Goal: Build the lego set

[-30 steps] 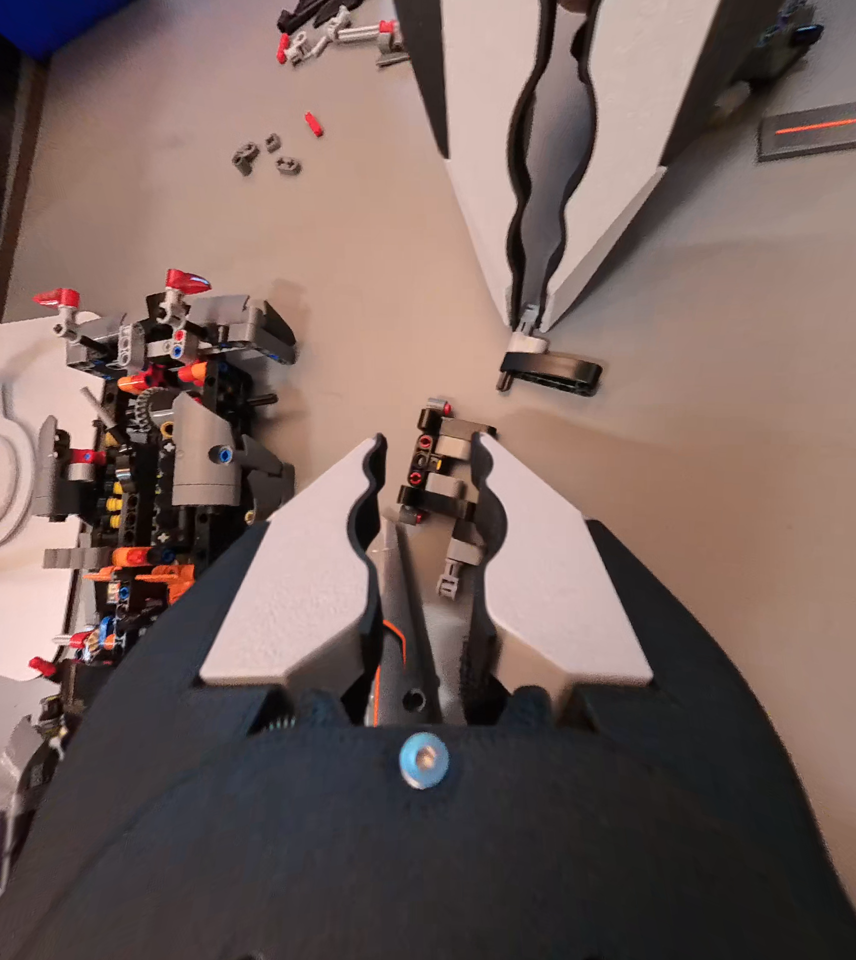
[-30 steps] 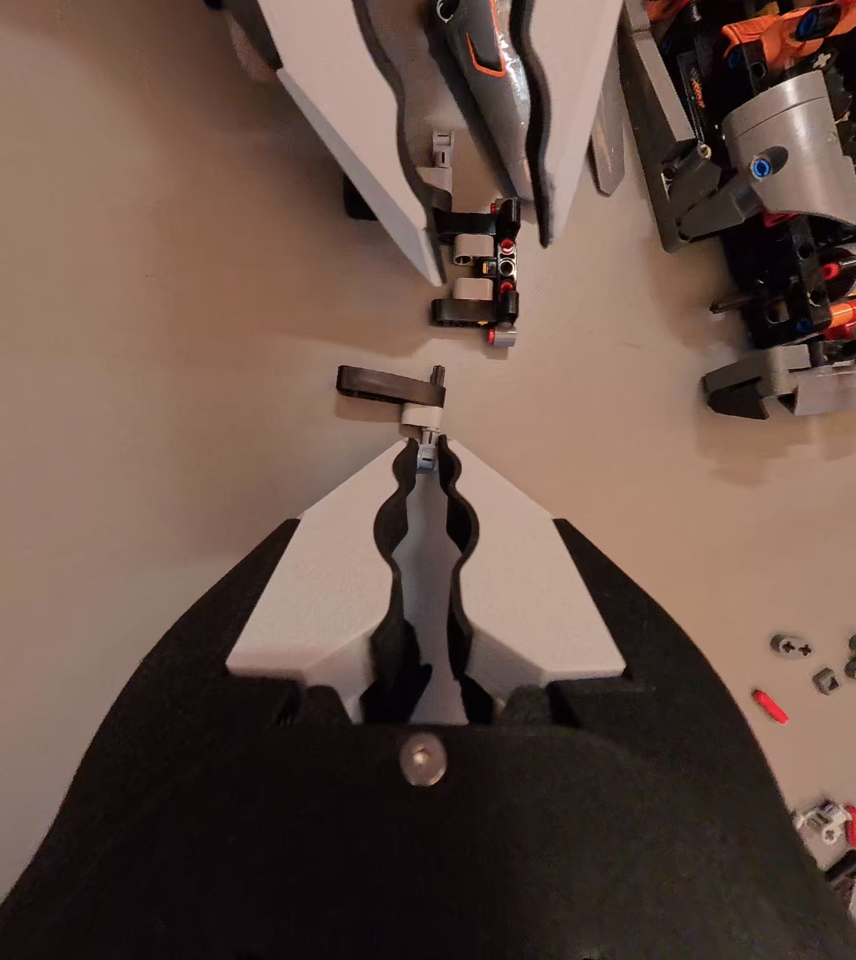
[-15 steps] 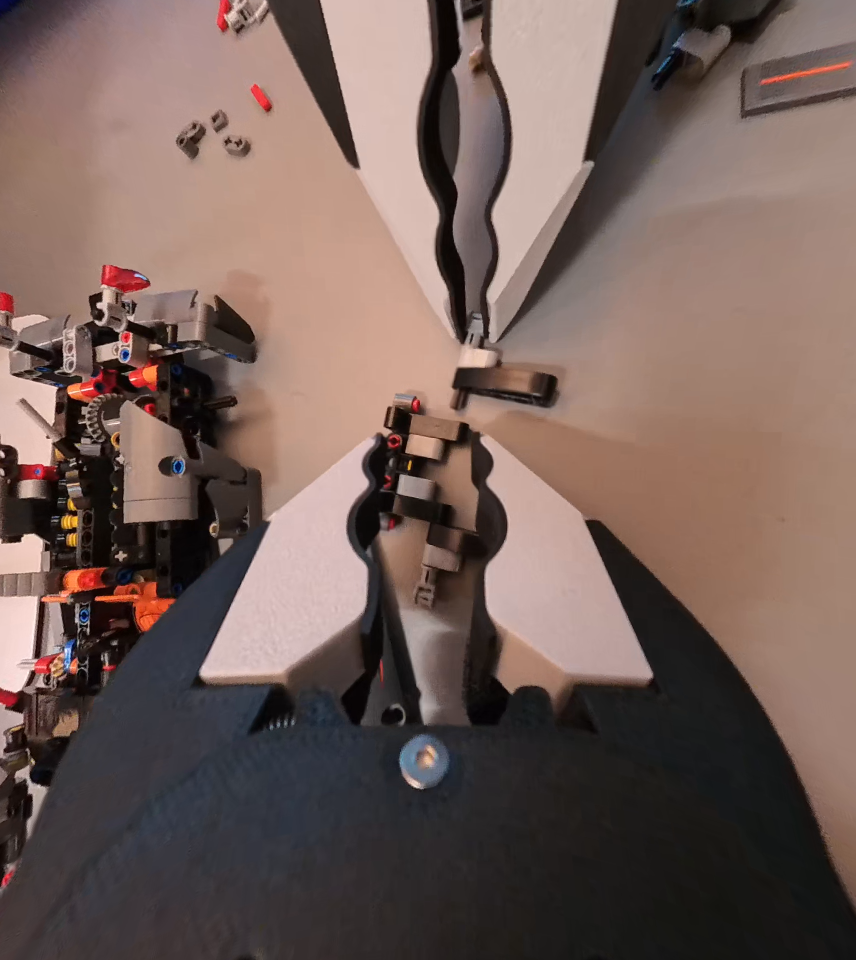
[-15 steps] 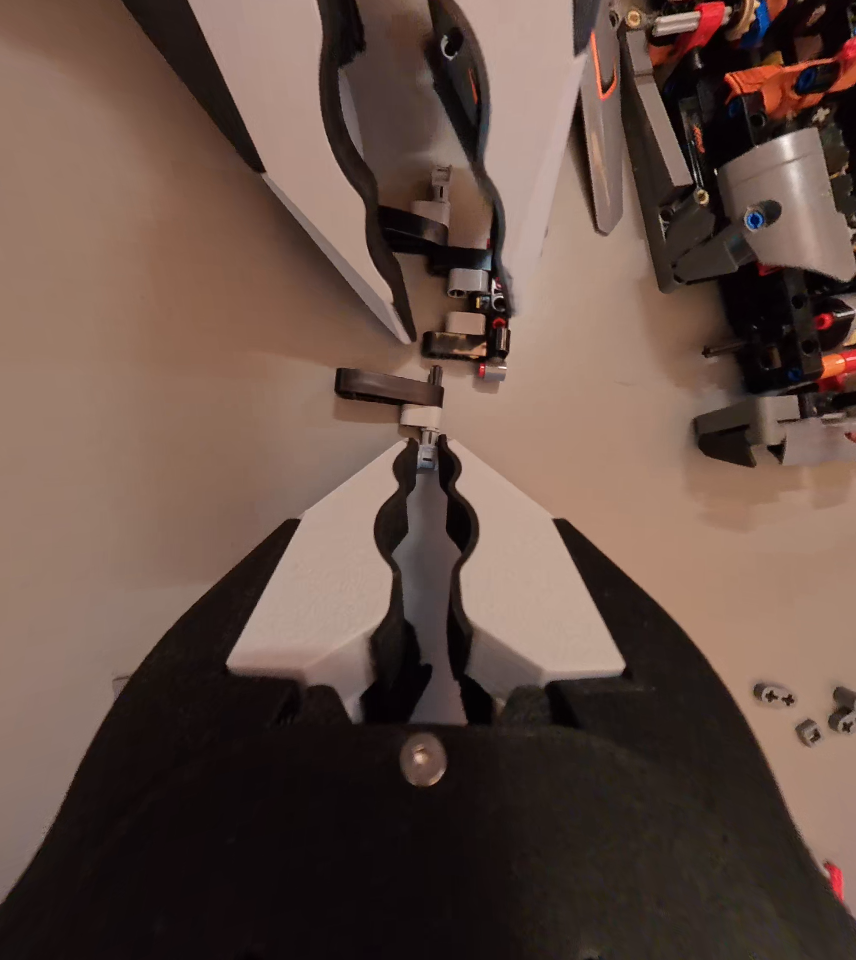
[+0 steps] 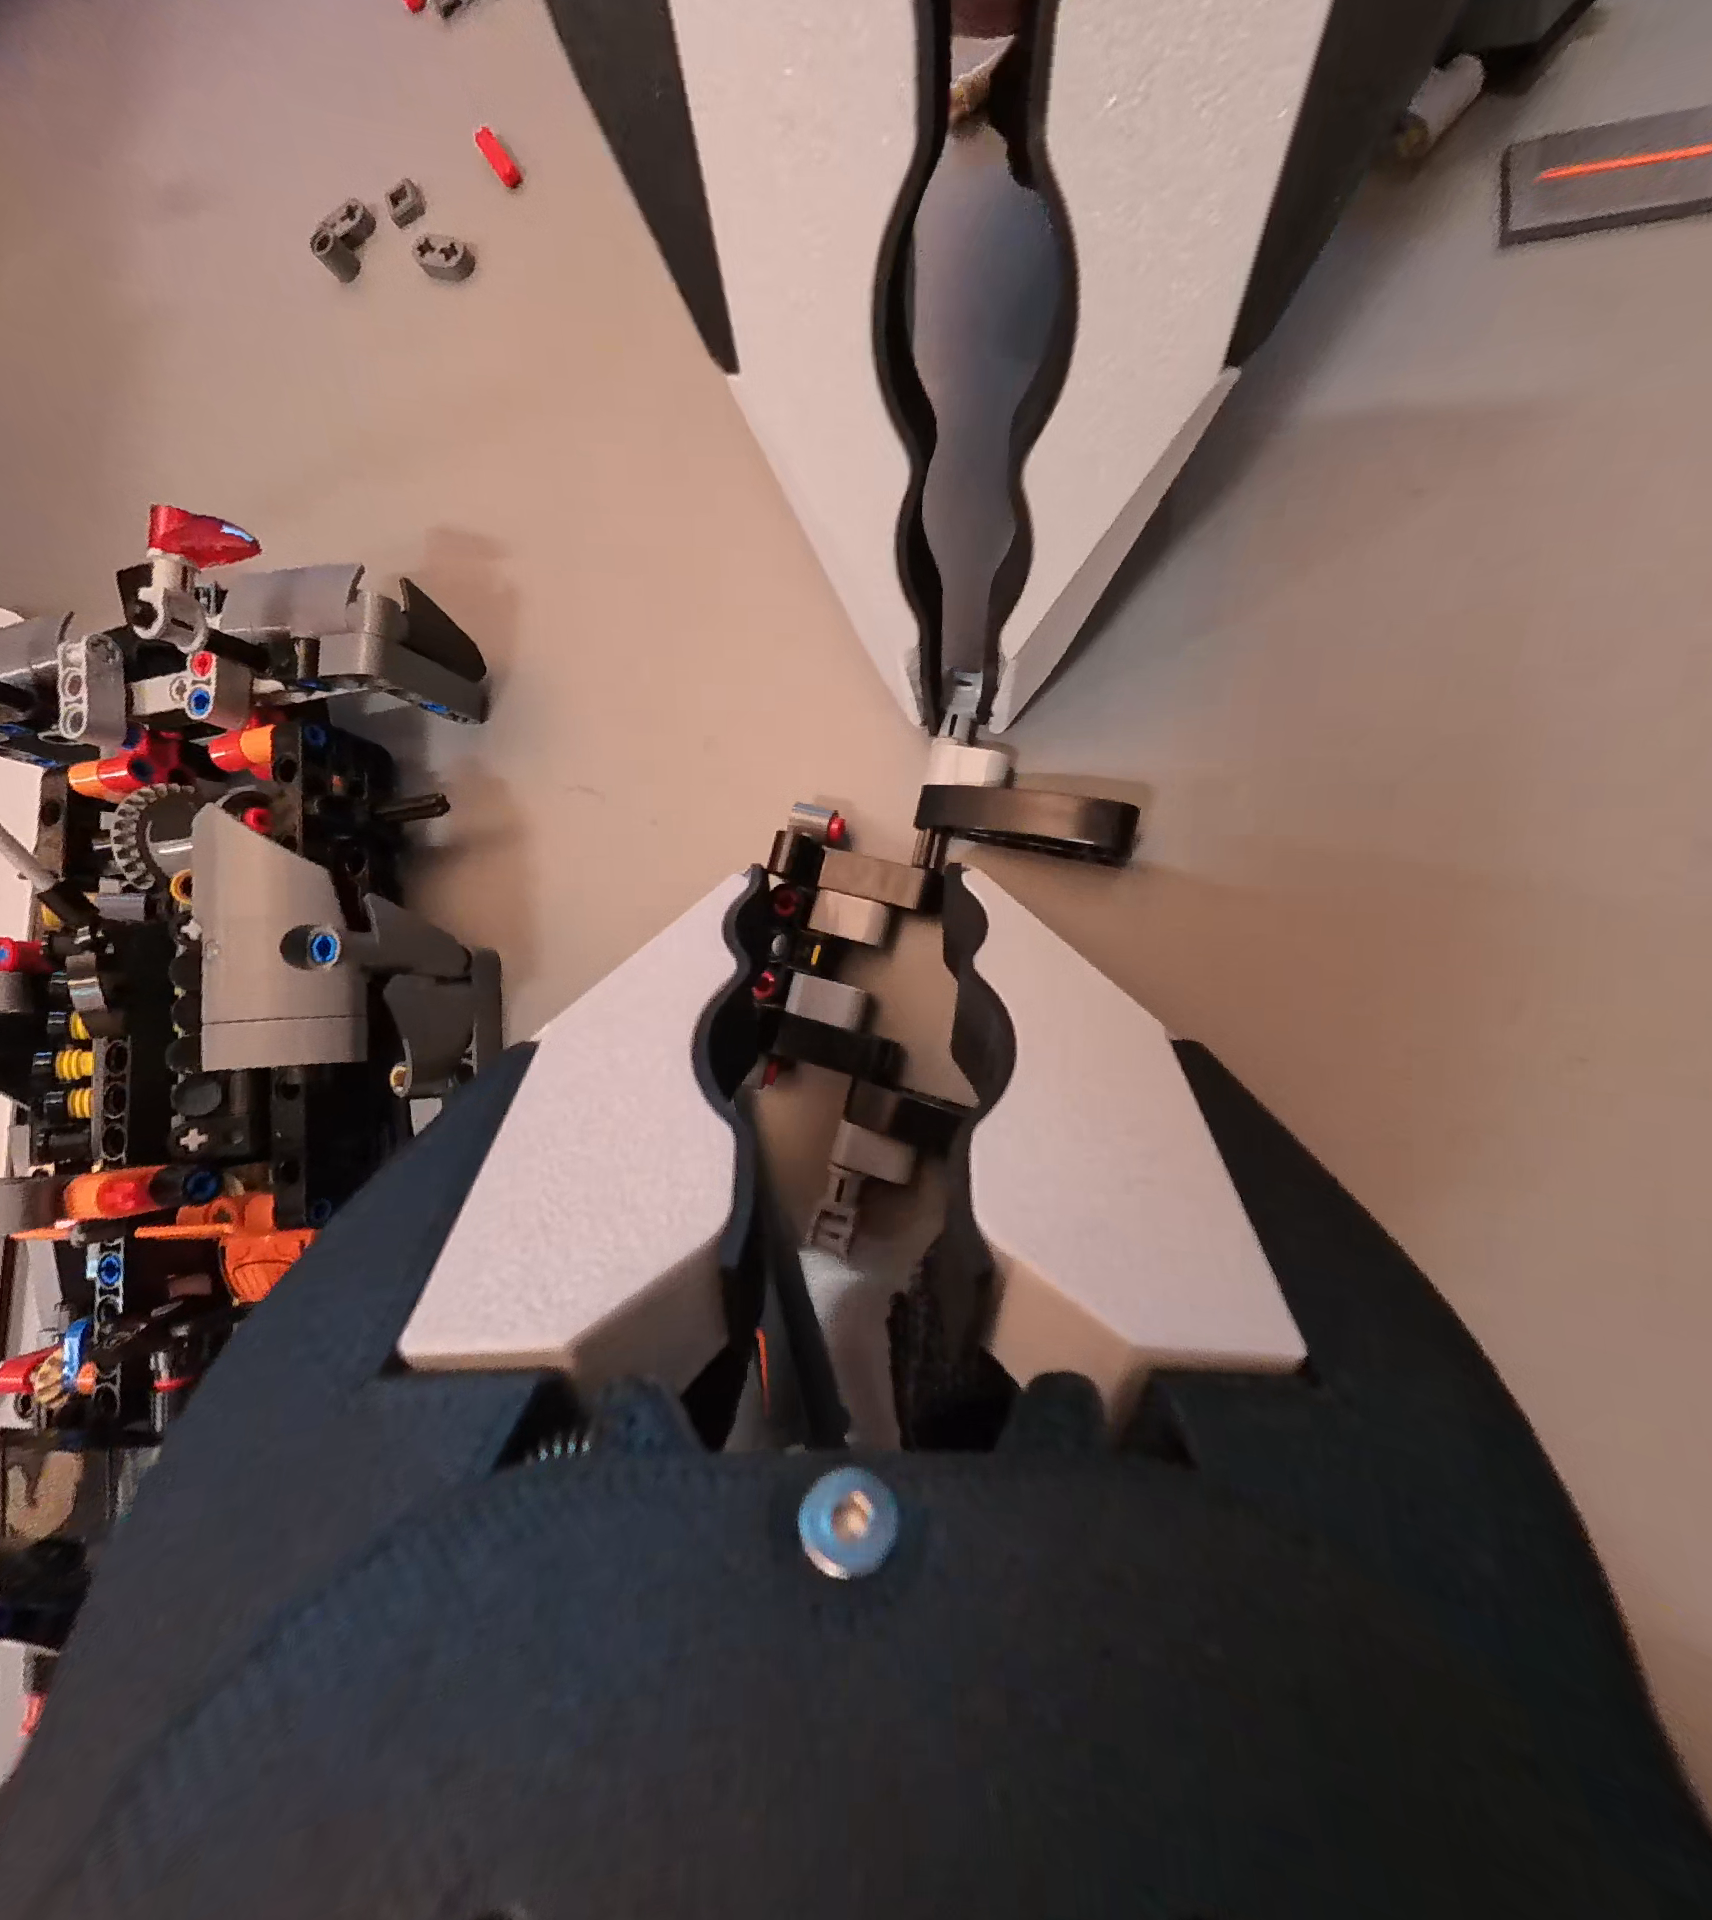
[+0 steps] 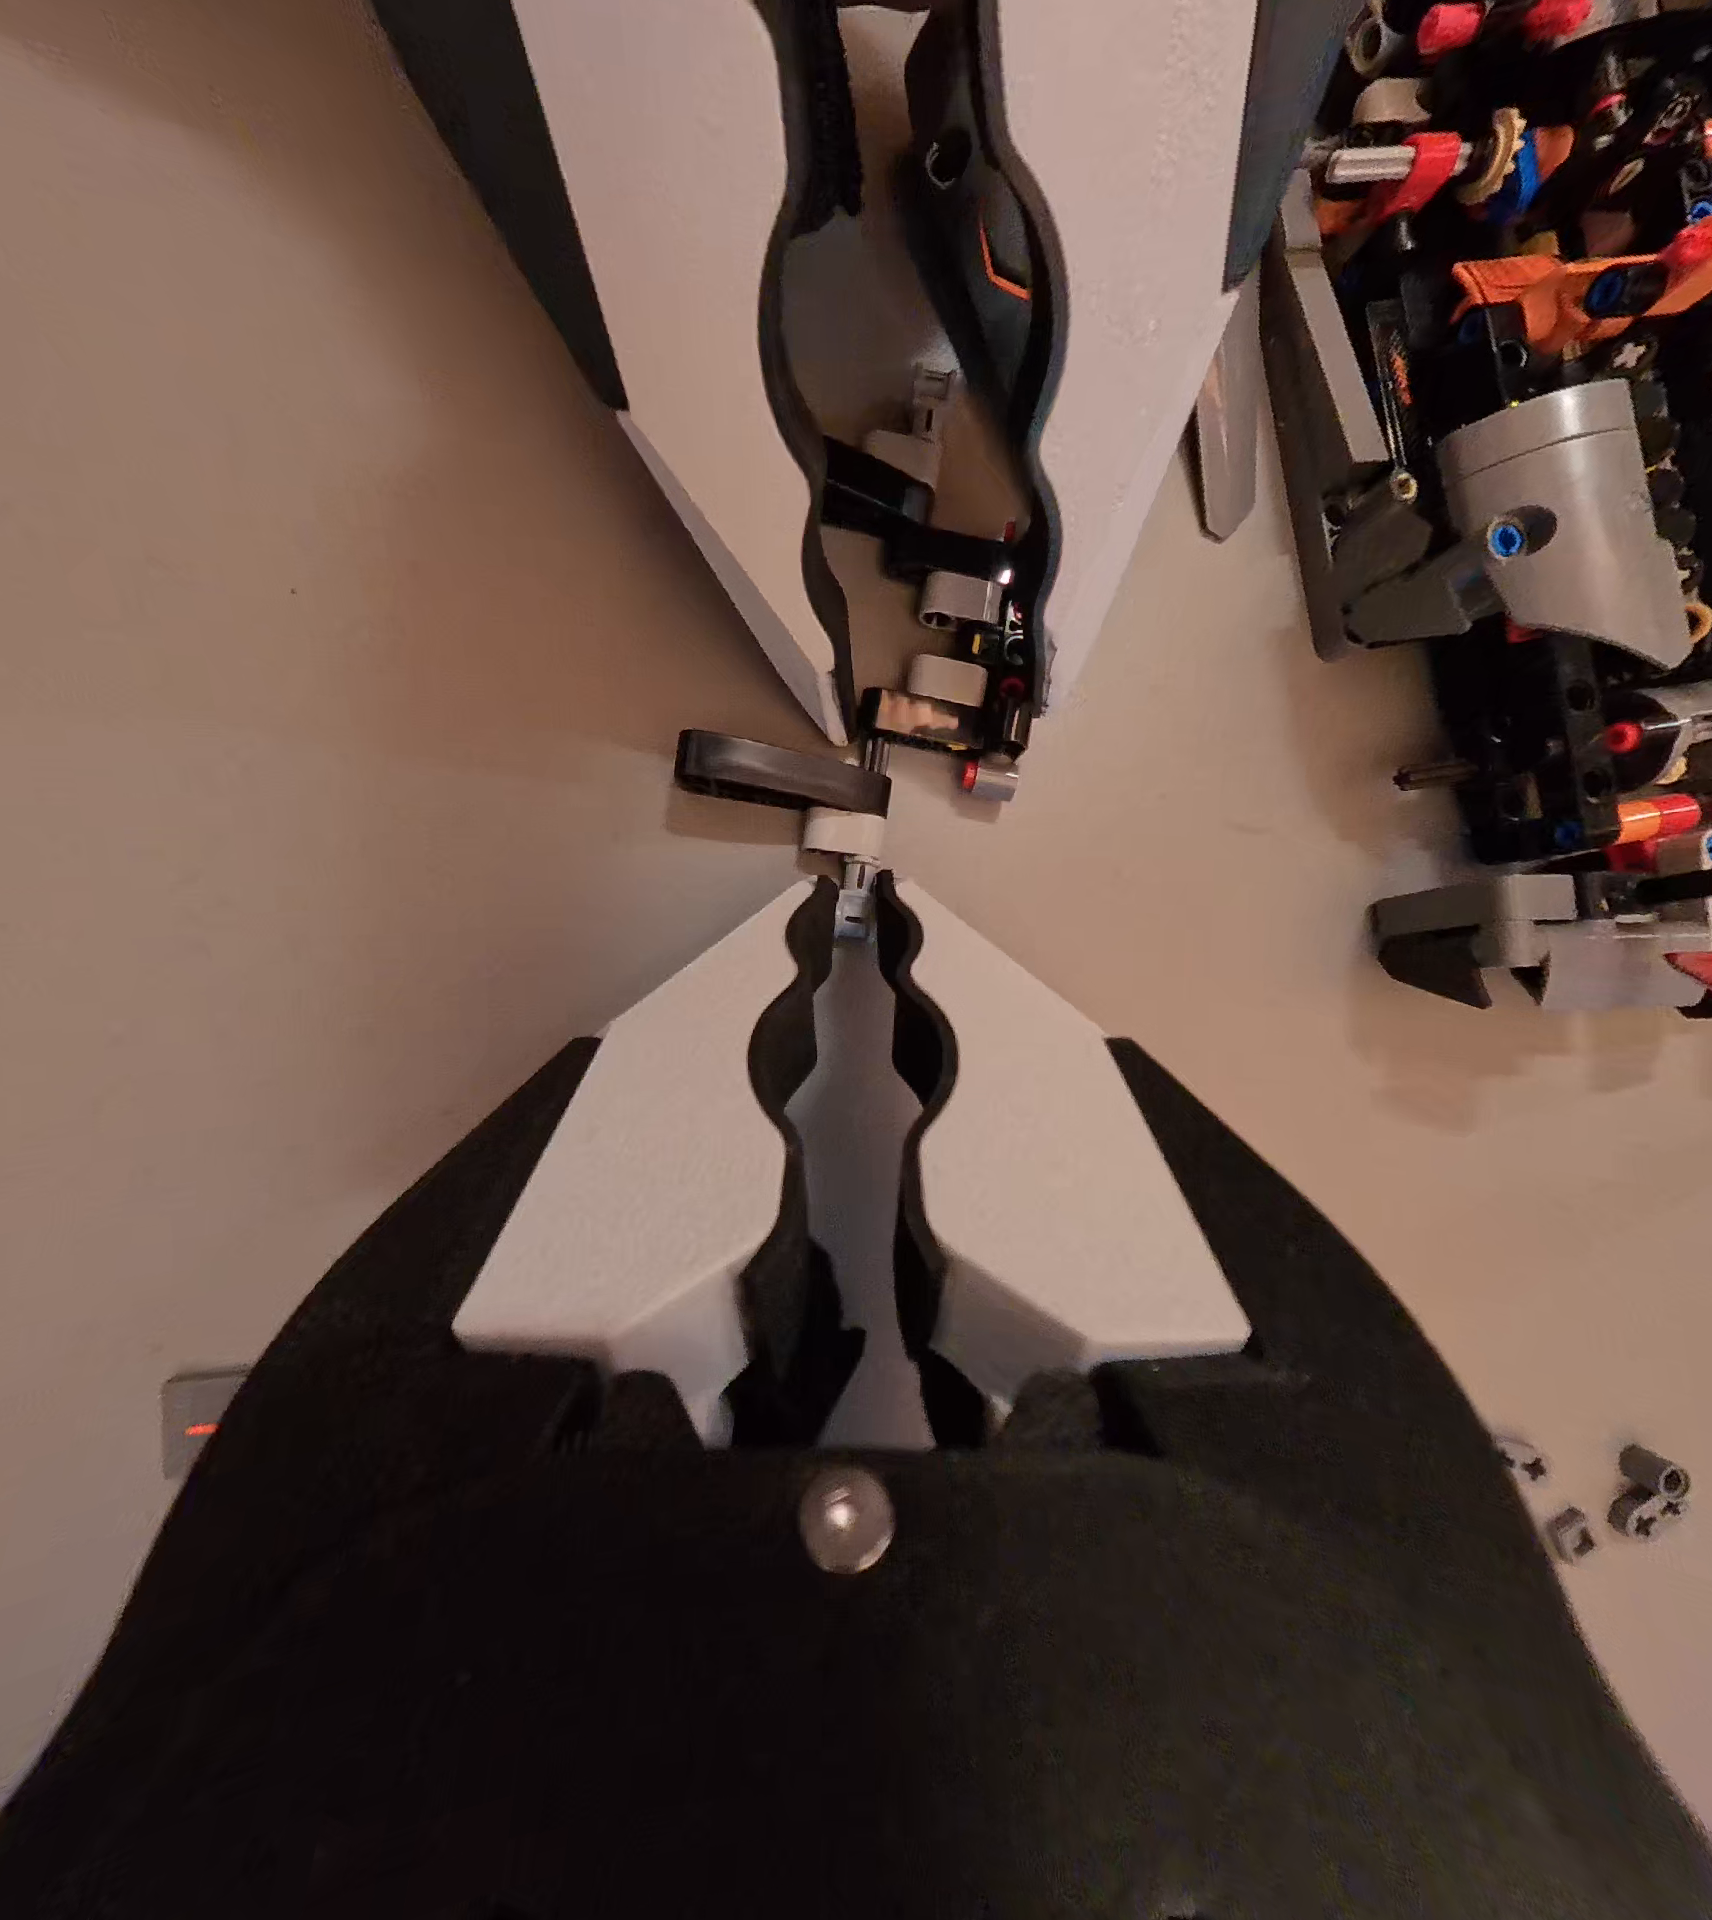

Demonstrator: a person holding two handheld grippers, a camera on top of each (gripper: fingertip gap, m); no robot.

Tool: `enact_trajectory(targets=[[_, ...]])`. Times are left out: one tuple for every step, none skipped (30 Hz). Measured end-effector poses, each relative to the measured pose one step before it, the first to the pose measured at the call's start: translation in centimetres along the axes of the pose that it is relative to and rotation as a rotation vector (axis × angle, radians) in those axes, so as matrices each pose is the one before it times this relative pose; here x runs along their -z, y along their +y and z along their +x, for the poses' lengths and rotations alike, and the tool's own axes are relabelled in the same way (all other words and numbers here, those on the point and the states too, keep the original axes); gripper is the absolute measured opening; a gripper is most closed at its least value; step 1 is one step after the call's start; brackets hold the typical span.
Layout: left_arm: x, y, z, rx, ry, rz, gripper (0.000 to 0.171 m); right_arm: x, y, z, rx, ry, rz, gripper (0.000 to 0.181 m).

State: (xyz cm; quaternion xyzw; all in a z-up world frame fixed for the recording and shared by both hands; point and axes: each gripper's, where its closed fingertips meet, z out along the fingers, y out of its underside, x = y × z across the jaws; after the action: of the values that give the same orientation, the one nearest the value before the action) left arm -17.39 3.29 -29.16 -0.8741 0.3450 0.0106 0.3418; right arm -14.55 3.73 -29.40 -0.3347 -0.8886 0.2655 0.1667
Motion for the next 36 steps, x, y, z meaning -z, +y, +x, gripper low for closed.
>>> enact_trajectory(targets=[[-0.006, 0.014, -0.003, 0.0055, 0.0034, 0.00342, 0.032, 0.001, -0.018, 0.010, 0.0057, 0.0051, 0.0035, 0.005], [0.007, 0.014, 0.001, 0.0059, 0.0032, 0.00248, 0.032, -0.002, -0.019, 0.018, 0.0004, 0.0058, 0.0042, 0.005], [0.008, -0.009, 0.004, 0.0067, 0.0035, 0.00126, 0.032, 0.004, -0.076, -0.031, 0.0050, 0.0063, 0.0063, 0.005], [-0.015, -0.013, -0.002, 0.0049, 0.0019, 0.00027, 0.032, -0.031, -0.082, -0.098, 0.0072, 0.0046, 0.0051, 0.005], [0.016, 0.000, 0.025, 0.0019, 0.0009, -0.00251, 0.032, -0.045, -0.020, -0.050, -0.0021, 0.0023, 0.0022, 0.005], [0.047, 0.022, 0.008, -0.0046, -0.0020, -0.00421, 0.032, -0.012, 0.007, 0.002, -0.0078, -0.0008, 0.0020, 0.005], [0.028, 0.047, -0.024, -0.0026, -0.0039, -0.00265, 0.032, 0.002, 0.002, 0.000, -0.0044, -0.0022, 0.0031, 0.005], [-0.025, 0.077, -0.059, 0.0024, -0.0033, -0.00242, 0.033, -0.012, 0.001, 0.014, -0.0020, -0.0023, 0.0028, 0.005], [0.041, 0.053, -0.054, 0.0054, 0.0005, 0.00131, 0.034, -0.001, -0.002, 0.013, -0.0054, -0.0035, 0.0011, 0.005], [0.114, 0.168, -0.110, 0.0058, -0.0007, -0.00656, 0.035, -0.013, -0.002, 0.017, -0.0032, -0.0027, 0.0002, 0.005], [0.135, 0.181, -0.218, 0.0006, -0.0085, -0.00678, 0.038, -0.010, -0.015, 0.008, 0.0020, -0.0004, 0.0003, 0.005], [0.093, 0.064, -0.063, 0.0038, -0.0007, 0.00120, 0.038, -0.011, -0.014, 0.008, 0.0021, 0.0000, -0.0002, 0.006], [0.025, -0.022, 0.142, 0.0076, 0.0125, 0.00727, 0.038, -0.014, -0.003, 0.012, -0.0016, -0.0009, -0.0015, 0.006], [-0.024, 0.011, 0.129, 0.0026, 0.0100, 0.00374, 0.038, -0.020, -0.017, 0.023, 0.0006, 0.0008, -0.0015, 0.006], [-0.038, 0.063, -0.025, -0.0006, 0.0002, -0.00069, 0.038, -0.017, -0.024, 0.024, 0.0038, 0.0018, -0.0009, 0.006], [-0.054, 0.018, -0.038, 0.0005, 0.0001, -0.00114, 0.035, -0.021, -0.024, 0.013, 0.0005, 0.0001, -0.0002, 0.005], [-0.025, -0.016, 0.115, 0.0001, 0.0088, 0.00079, 0.033, -0.014, -0.003, 0.028, -0.0074, -0.0035, -0.0010, 0.006], [-0.005, -0.005, -0.004, 0.0026, 0.0013, -0.00082, 0.032, -0.012, -0.004, 0.052, -0.0039, 0.0011, 0.0003, 0.005], [0.004, 0.008, -0.015, 0.0026, 0.0007, -0.00100, 0.032, -0.012, -0.022, 0.030, 0.0053, 0.0041, 0.0020, 0.005], [-0.009, 0.009, 0.008, 0.0032, 0.0016, 0.00183, 0.032, -0.007, -0.014, 0.004, 0.0097, 0.0042, 0.0022, 0.005], [0.003, 0.012, -0.007, 0.0029, 0.0020, 0.00195, 0.032, -0.003, -0.016, -0.018, 0.0058, 0.0019, 0.0017, 0.005], [-0.002, -0.001, 0.013, 0.0027, 0.0018, 0.00168, 0.032, -0.005, 0.001, -0.014, 0.0032, 0.0007, 0.0029, 0.005], [-0.002, 0.005, 0.009, 0.0038, 0.0020, 0.00123, 0.032, -0.001, -0.012, -0.002, 0.0031, 0.0015, 0.0033, 0.005], [-0.003, 0.005, -0.003, 0.0052, 0.0021, 0.00240, 0.032, -0.010, -0.002, 0.002, 0.0031, 0.0028, 0.0013, 0.005], [-0.016, -0.009, -0.001, 0.0085, 0.0020, 0.00300, 0.032, -0.012, -0.023, -0.003, 0.0128, 0.0087, 0.0004, 0.005], [-0.004, 0.004, 0.009, 0.0049, 0.0012, 0.00372, 0.032, 0.001, -0.028, -0.044, 0.0254, 0.0133, 0.0018, 0.005], [0.005, 0.015, 0.006, 0.0027, 0.0012, 0.00294, 0.032, 0.011, -0.023, -0.067, 0.0204, 0.0099, 0.0043, 0.005], [0.004, 0.002, 0.030, -0.0003, 0.0030, 0.00107, 0.032, -0.003, -0.023, -0.049, 0.0079, 0.0043, 0.0054, 0.005], [-0.007, -0.007, -0.016, 0.0002, 0.0015, 0.00165, 0.032, -0.019, -0.048, -0.076, 0.0075, -0.0025, 0.0076, 0.005], [-0.004, -0.012, -0.025, 0.0006, 0.0003, 0.00322, 0.032, -0.006, -0.037, -0.053, 0.0115, -0.0017, 0.0073, 0.005], [-0.006, 0.005, 0.011, 0.0035, 0.0025, 0.00322, 0.032, -0.011, 0.004, 0.003, 0.0018, -0.0020, 0.0041, 0.005], [0.005, -0.002, 0.020, -0.0026, -0.0010, -0.00098, 0.032, 0.000, -0.011, -0.005, -0.0058, -0.0032, 0.0014, 0.005], [-0.001, -0.006, 0.006, -0.0050, -0.0034, -0.00058, 0.032, -0.009, -0.012, -0.007, 0.0015, -0.0009, 0.0028, 0.005], [-0.002, -0.003, -0.013, 0.0062, 0.0011, 0.00366, 0.032, -0.005, 0.006, 0.002, -0.0009, -0.0024, 0.0034, 0.005], [-0.007, 0.000, -0.016, 0.0084, 0.0027, 0.00652, 0.032, -0.011, -0.004, 0.004, -0.0075, -0.0043, 0.0027, 0.005], [-0.010, 0.000, -0.015, 0.0030, 0.0014, 0.00306, 0.032, 0.001, 0.001, -0.003, -0.0054, -0.0034, 0.0022, 0.005]])
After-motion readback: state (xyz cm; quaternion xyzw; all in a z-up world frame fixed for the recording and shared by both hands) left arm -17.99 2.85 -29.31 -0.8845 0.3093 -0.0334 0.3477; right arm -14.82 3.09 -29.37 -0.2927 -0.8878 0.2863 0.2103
